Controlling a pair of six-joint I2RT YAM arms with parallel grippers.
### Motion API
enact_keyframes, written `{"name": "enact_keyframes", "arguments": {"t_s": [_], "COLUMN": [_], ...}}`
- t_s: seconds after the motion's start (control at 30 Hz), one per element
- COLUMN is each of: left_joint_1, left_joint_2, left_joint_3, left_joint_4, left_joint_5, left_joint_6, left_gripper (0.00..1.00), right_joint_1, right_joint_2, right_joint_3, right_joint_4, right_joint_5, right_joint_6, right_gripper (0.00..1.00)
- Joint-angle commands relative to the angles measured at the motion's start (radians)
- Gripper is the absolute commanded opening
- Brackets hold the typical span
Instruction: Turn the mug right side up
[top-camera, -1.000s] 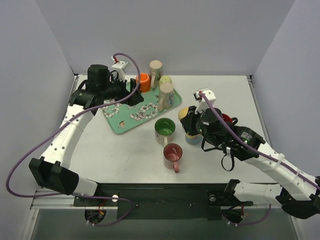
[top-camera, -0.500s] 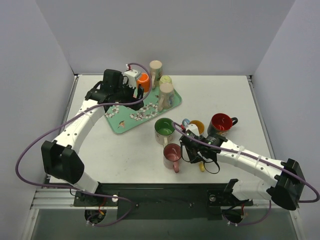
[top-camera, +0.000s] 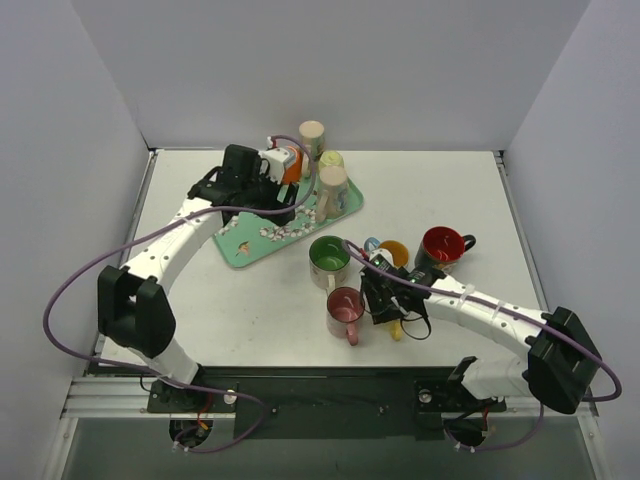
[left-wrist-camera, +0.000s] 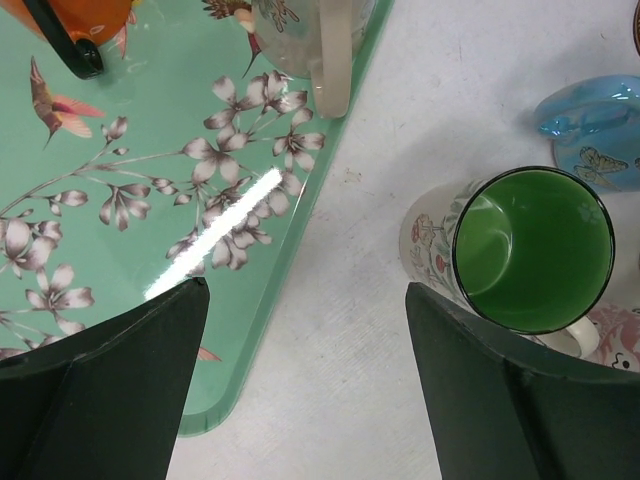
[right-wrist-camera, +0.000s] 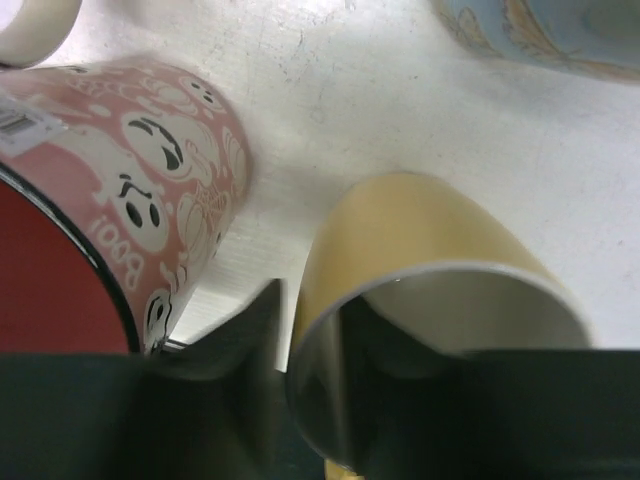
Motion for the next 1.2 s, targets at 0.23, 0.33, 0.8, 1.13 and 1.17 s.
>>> {"name": "enact_keyframes", "arguments": {"t_s": [0.23,0.33,0.8,1.13,1.17], "left_joint_1": [-0.124,-0.145,-0.170,-0.167,-0.167], "left_joint_2": [0.241,0.360,0.698,0.772,0.766], "left_joint_3": [0.177,0.283,0.607,0.710,0.710], "left_joint_4": [0.108,0.098,0.079,-0.024,-0.029], "left_joint_5": [-0.060,-0.131,-0.323,-0.249,-0.249], "left_joint_6": [0.070,0.073,0.090,0.085,0.082], "left_gripper": [0.92,0.92,0.54,0.00,0.00], "right_joint_1": [-0.015,-0.017,-0.017,-0.015,-0.015], "right_joint_2": [-0.134,-0.210,-0.453,-0.507,-0.510], "right_joint_3": [0.092,0.116,0.093,0.070,0.070], "right_joint_4": [-0.122,-0.176,-0.263,-0.276,-0.276], "right_joint_5": [0.079,0.157,0.264,0.270,0.270], "right_joint_6": [-0.021,-0.001,0.021,0.034,0.033], "right_gripper": [0.67,0.77,0.94,0.94,0.94]}}
